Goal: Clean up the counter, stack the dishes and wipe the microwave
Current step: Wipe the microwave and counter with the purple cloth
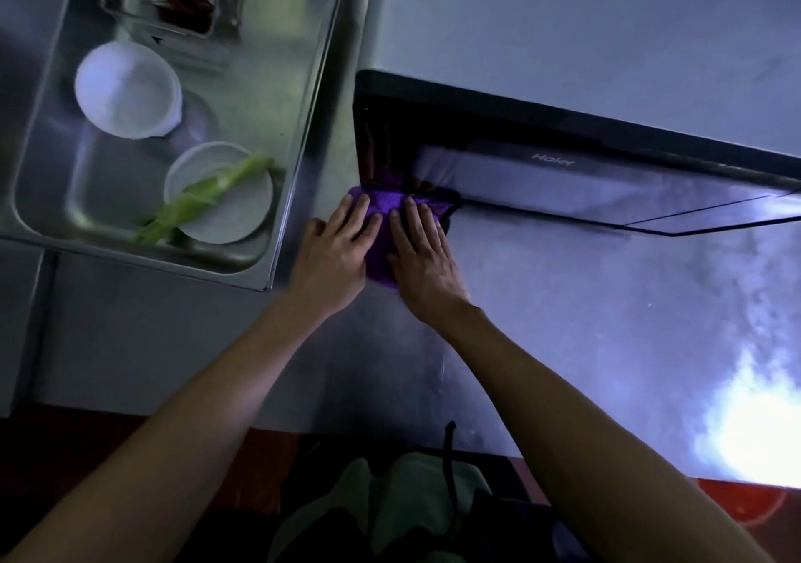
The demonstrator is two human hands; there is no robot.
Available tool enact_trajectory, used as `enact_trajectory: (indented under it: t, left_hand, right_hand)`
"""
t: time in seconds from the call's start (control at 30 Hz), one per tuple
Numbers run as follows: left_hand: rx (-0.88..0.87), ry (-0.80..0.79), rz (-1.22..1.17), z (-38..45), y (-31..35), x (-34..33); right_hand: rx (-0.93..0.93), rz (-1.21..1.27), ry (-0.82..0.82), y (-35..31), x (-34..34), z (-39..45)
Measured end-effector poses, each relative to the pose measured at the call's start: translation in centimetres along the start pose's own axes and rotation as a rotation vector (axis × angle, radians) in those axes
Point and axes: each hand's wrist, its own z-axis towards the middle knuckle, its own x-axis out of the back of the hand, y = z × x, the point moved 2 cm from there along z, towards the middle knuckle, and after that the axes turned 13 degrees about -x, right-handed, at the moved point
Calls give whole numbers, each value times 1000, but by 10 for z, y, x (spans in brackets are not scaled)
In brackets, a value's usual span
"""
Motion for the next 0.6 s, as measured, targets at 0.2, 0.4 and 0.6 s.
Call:
enact_trajectory:
  t: [0.2, 0.4, 0.6]
  left_hand:
    - [-33, -35, -4, 0, -4, 2]
    - [-76, -51, -1, 13, 12, 3]
    - [-127, -30, 25, 40, 61, 2]
  right_hand:
    - [-15, -19, -14, 5, 2, 0]
    - [-48, -18, -10, 30, 9, -7]
    - [-105, -15, 4, 82, 21, -24]
